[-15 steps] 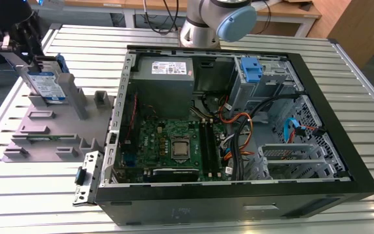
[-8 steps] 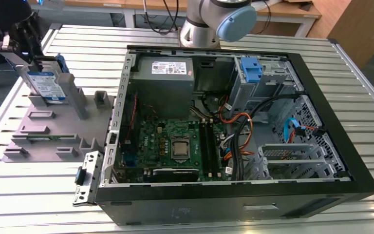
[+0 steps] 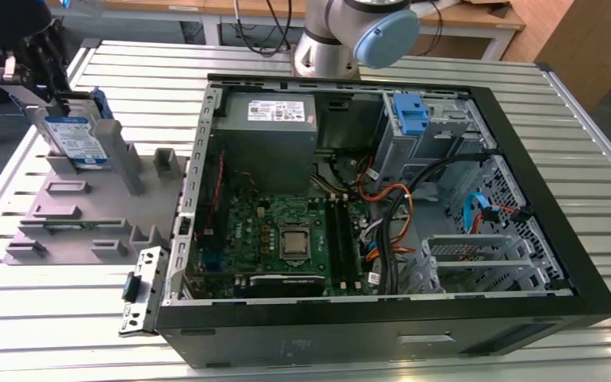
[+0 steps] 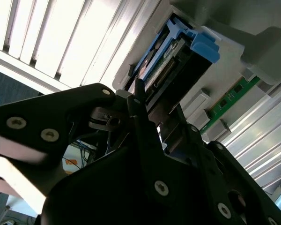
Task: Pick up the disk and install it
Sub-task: 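Pick up the disk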
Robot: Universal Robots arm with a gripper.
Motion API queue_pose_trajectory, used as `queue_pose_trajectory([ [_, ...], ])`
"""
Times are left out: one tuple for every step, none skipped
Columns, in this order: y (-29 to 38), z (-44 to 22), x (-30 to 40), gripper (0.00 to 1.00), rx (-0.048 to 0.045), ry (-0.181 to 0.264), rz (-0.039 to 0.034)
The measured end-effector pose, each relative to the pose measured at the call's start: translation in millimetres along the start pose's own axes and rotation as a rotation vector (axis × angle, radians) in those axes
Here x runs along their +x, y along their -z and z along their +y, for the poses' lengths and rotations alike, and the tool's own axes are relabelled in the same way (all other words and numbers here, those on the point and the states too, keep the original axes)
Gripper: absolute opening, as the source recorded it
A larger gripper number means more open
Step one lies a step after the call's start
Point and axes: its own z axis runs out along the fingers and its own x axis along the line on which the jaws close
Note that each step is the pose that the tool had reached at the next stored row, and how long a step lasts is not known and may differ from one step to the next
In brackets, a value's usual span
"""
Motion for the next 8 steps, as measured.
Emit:
queue_pose_trajectory([
  [0.0,0.0,0.0,0.41,0.0001,0.0,-0.0001],
  [0.0,0.0,0.0,0.35,0.0002,0.0,-0.0002],
  [0.0,0.0,0.0,0.35,0.0002,0.0,-0.0002],
  [0.0,0.0,0.0,0.35,0.0002,0.0,-0.0002],
  [0.1,0.0,0.0,0.35,0.0003,0.0,-0.0002],
  [0.1,0.0,0.0,0.35,0.0002,0.0,-0.0002],
  [0.2,0.0,0.0,0.35,0.0002,0.0,-0.0002],
  [0.2,0.0,0.0,0.35,0.0002,0.0,-0.0002],
])
